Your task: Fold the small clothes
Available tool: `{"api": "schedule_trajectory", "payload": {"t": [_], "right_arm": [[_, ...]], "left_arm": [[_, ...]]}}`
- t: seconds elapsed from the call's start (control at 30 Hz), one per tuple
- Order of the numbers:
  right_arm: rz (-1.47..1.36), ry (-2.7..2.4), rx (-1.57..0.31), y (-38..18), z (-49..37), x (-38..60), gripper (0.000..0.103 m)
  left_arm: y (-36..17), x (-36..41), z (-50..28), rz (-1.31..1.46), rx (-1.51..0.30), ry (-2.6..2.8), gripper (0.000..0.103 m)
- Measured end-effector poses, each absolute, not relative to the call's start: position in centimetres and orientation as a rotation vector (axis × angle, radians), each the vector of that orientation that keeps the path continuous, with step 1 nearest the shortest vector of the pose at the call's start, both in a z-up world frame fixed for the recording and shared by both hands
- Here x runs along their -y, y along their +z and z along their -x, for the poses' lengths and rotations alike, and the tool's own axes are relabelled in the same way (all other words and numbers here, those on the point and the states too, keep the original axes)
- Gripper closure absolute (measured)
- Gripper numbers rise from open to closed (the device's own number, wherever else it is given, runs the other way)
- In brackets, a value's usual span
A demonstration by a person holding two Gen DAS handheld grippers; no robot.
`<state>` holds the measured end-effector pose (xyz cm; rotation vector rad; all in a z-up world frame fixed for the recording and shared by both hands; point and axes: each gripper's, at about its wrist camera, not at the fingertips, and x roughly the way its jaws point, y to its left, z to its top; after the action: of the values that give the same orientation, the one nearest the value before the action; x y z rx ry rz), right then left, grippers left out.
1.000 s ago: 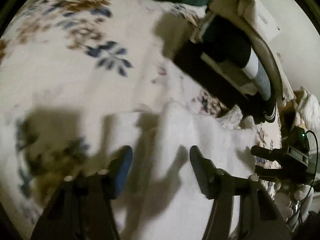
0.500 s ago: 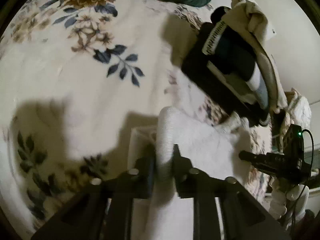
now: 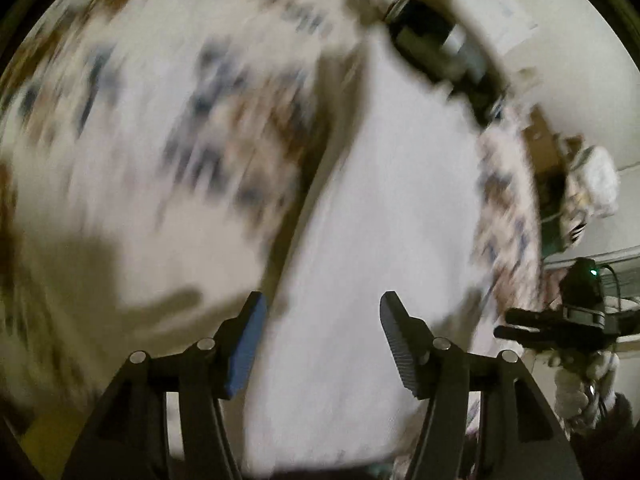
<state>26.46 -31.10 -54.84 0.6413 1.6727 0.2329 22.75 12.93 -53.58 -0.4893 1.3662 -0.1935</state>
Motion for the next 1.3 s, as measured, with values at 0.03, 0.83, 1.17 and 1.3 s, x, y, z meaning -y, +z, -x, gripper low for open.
{"api": "schedule_trajectory", "payload": {"t": [0.03,0.83,1.17,1.3], "right_arm": [[-0.662,0.227,-1.705,-55.9,-24.4,30.8,0.037],[-0.515,0.118,-1.819,-64.7,-10.7,22.7,0.075],[-0.668,0.175,-1.807,-66.4,-8.5,22.4,0.044],[-0.641,0.152,-1.764,-66.2,-8.1,20.1,0.040]], "left_arm": [[-55.1,-12.8,-20.7,0.508,-1.408,-0.170,0.047],[-60.0,-12.4,-11.4,0.666,-1.408,-0.155,0.080],[-63.2,-10.2,-12.7,0.572,-1.447,-0.240,0.042],[-62.5,-7.3,-12.9,0.390,-1.429,-0.244,0.075]]}}
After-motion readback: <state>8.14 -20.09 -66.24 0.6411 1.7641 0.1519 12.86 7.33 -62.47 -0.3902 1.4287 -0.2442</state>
